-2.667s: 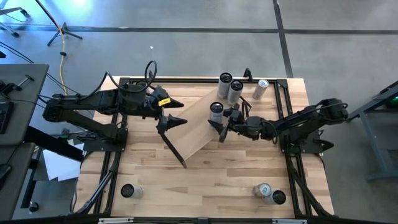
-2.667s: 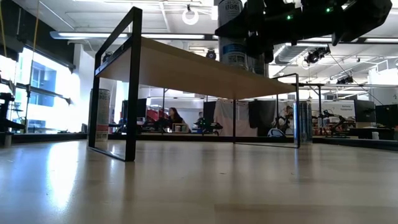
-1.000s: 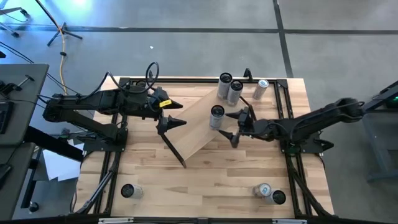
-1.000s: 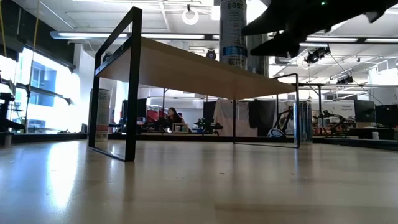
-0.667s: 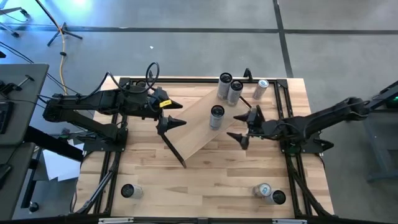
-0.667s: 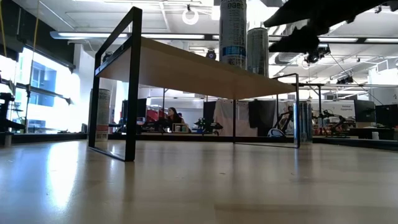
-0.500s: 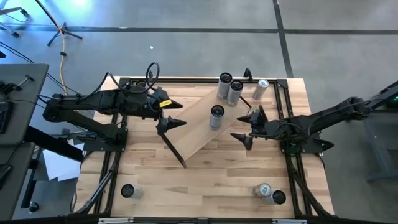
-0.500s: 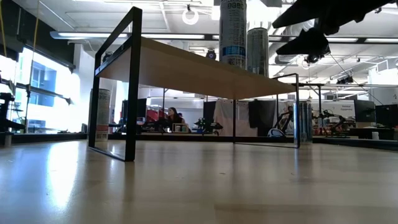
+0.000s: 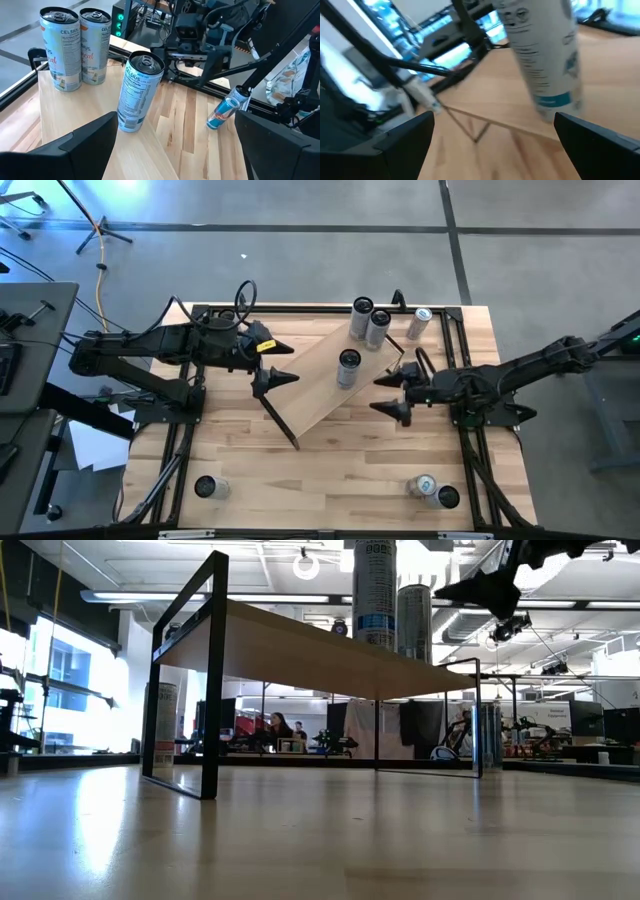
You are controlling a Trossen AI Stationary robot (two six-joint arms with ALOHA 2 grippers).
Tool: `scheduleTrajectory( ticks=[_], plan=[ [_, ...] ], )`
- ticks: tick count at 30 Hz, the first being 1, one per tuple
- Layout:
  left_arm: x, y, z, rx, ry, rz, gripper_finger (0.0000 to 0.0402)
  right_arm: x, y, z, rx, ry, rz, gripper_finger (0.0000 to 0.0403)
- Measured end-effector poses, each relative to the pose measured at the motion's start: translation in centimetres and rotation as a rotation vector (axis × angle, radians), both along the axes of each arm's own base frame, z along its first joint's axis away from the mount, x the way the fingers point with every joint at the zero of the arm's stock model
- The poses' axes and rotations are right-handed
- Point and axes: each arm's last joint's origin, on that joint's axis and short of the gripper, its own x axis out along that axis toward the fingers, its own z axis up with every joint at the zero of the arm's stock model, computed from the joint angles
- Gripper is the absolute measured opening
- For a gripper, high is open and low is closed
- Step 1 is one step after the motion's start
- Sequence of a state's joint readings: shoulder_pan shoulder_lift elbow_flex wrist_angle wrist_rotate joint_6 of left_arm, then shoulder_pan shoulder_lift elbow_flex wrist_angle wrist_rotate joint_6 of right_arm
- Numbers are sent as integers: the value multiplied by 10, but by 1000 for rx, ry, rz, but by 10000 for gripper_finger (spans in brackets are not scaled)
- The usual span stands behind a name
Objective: Place canned beverage on shelf
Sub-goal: Put the top white-blue soda can on the shelf
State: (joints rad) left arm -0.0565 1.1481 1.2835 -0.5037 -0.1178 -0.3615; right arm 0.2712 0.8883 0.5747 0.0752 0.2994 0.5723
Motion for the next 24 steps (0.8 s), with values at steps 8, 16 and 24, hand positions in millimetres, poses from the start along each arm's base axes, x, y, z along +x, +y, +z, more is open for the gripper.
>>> scheduleTrajectory(
  ticks=[8,16,24],
  plan=[
    [-6,-13,-31,8,-121,34,370,1,14,18,-33,60,40,280],
    [-37,-7,-28,-41,-354,120,370,22,36,33,-212,188,-39,17],
    [-54,-3,-19,34,-397,166,370,57,55,6,-252,186,-299,4]
  ],
)
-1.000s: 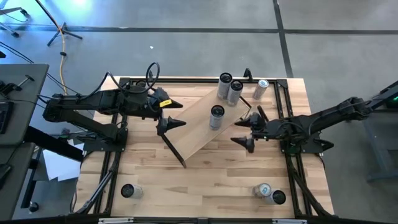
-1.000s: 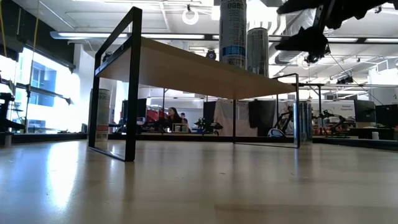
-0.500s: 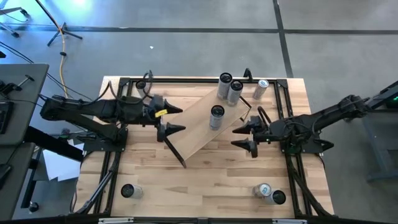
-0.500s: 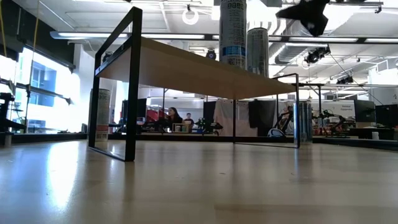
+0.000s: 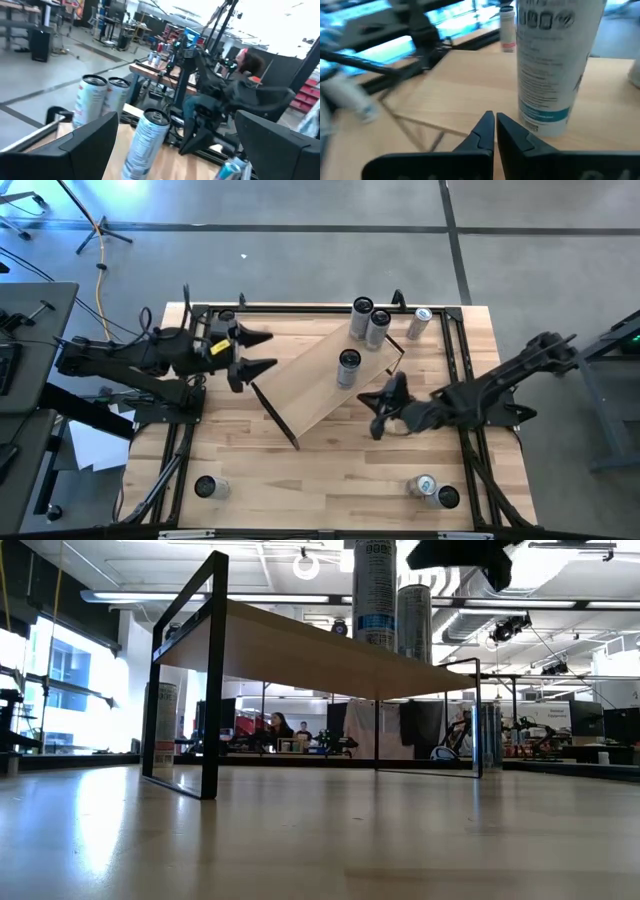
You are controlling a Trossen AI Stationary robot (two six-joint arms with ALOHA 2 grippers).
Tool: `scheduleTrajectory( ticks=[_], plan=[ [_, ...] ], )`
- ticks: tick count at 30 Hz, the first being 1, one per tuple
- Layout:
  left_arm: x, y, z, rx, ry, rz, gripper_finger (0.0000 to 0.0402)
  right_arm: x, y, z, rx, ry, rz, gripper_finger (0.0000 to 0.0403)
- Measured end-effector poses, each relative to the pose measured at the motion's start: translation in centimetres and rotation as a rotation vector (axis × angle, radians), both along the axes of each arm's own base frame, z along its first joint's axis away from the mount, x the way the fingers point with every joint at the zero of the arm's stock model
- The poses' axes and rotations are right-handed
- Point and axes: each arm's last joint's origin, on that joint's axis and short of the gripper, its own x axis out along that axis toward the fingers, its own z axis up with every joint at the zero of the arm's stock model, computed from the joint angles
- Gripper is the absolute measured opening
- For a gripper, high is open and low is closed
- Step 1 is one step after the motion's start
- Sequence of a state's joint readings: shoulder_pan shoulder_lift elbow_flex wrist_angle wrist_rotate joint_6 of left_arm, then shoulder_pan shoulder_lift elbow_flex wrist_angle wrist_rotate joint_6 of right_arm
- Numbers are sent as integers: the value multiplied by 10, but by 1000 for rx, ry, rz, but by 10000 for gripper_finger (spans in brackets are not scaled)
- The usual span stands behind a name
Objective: Place canned beverage on shelf
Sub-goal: Put the top white-blue soda can on the shelf
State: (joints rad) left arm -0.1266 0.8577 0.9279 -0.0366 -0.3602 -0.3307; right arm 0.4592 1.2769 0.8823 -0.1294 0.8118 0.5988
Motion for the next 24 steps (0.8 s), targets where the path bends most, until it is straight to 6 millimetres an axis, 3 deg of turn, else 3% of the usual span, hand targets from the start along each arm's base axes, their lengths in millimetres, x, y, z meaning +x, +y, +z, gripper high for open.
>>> scheduleTrajectory(
  ticks=[8,14,24],
  plan=[
    [-2,1,-2,28,27,39,370,42,17,1,-79,89,-157,0],
    [-2,2,-5,6,54,60,370,55,23,-4,-58,161,-292,0],
    [-2,2,-6,-8,63,69,370,72,25,-7,-66,132,-364,0]
  ],
)
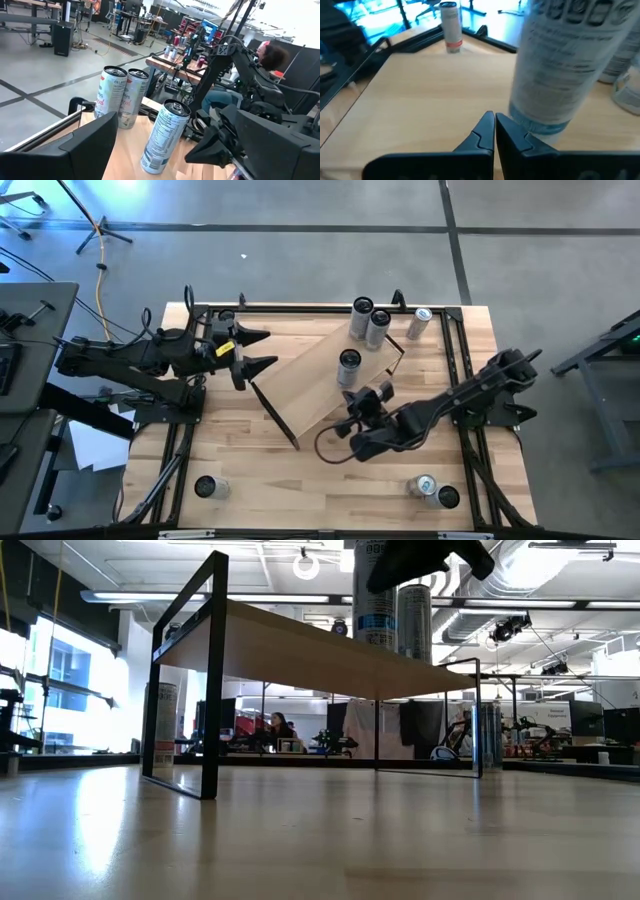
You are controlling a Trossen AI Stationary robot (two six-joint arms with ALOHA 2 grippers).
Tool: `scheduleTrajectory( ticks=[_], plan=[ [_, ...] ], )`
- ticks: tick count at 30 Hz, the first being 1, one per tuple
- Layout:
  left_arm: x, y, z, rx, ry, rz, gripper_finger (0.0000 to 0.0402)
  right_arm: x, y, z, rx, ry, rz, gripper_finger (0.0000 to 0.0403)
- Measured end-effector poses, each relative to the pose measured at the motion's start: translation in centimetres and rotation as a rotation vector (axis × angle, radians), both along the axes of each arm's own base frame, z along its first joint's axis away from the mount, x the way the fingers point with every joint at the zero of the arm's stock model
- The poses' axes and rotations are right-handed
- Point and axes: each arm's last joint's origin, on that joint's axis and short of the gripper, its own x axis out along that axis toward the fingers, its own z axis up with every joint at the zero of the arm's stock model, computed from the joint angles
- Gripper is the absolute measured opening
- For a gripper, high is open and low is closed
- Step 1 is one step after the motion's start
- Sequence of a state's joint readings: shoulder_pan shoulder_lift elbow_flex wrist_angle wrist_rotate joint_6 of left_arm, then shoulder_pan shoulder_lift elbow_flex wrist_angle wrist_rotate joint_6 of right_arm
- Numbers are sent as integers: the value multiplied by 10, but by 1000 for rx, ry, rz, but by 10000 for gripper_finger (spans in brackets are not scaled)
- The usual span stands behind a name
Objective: Place canned beverage on shelf
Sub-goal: Put the top white-blue soda can on the shelf
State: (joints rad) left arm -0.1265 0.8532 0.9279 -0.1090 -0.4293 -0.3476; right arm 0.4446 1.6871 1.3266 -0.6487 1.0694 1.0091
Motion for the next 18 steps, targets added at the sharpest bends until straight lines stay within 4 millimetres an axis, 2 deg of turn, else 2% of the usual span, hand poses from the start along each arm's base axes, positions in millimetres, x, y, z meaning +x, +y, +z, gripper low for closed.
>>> scheduleTrajectory(
  ticks=[11,18],
  plan=[
    [0,0,-1,-6,5,1,370,-2,-2,-1,-46,8,-26,0],
    [0,0,-1,-5,6,1,370,-1,-11,-2,-69,43,-55,0]
  ],
)
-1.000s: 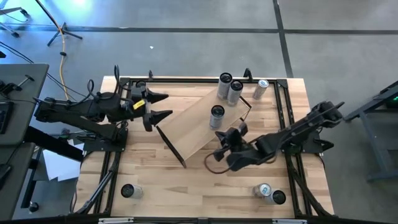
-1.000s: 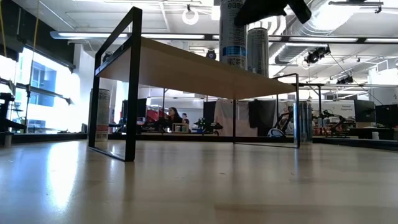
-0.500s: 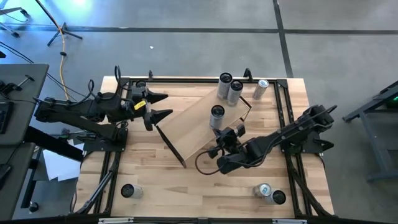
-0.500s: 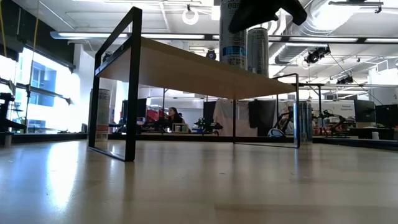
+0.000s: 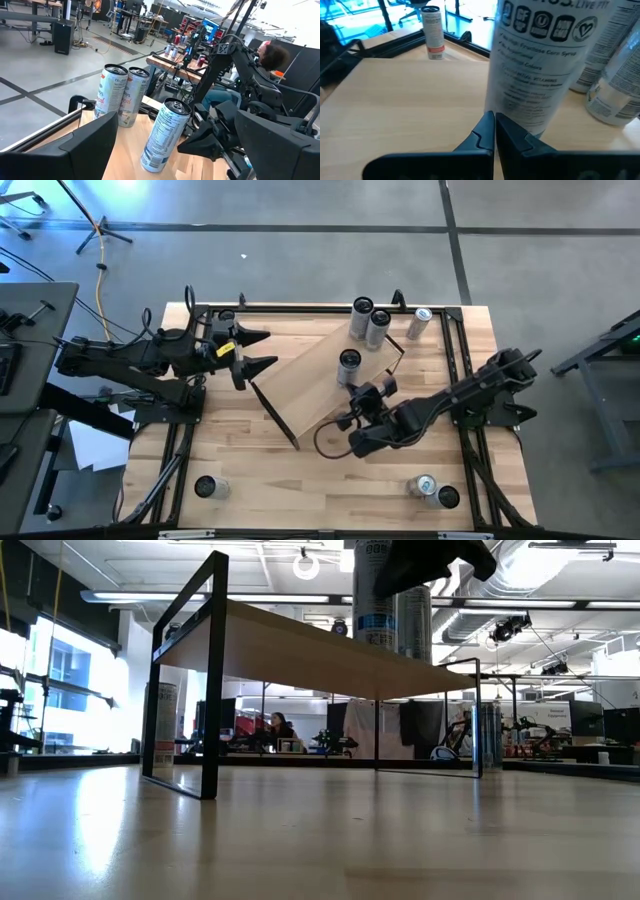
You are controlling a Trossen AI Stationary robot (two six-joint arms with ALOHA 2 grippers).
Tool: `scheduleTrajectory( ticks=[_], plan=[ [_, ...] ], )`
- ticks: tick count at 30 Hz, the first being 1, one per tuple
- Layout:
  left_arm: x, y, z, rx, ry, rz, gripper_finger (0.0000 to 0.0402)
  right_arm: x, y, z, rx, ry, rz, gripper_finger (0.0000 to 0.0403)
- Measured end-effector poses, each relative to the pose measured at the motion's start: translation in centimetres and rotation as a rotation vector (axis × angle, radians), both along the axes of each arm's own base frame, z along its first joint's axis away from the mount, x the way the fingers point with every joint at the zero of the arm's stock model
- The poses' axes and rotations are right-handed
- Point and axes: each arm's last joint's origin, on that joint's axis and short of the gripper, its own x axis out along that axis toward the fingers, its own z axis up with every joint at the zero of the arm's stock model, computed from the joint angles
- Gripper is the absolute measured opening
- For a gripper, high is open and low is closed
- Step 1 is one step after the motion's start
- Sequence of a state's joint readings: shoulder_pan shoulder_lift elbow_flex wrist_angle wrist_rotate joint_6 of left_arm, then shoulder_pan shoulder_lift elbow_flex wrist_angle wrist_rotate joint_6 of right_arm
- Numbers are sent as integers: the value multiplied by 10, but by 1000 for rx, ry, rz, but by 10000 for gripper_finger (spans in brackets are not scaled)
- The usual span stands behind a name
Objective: Place canned beverage on shelf
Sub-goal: Put the top white-blue soda can on the shelf
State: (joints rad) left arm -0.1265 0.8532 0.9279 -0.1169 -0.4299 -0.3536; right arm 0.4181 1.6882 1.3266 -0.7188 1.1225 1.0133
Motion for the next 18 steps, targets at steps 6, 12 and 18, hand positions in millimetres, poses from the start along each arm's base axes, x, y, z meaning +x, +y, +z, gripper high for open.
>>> scheduleTrajectory(
  ticks=[6,12,18],
  plan=[
    [0,0,0,6,2,0,370,3,-8,0,-18,24,-12,0],
    [0,0,0,7,2,0,370,5,-16,0,-40,56,-23,0],
    [0,0,0,8,4,0,370,7,-23,0,-59,87,-30,0]
  ],
)
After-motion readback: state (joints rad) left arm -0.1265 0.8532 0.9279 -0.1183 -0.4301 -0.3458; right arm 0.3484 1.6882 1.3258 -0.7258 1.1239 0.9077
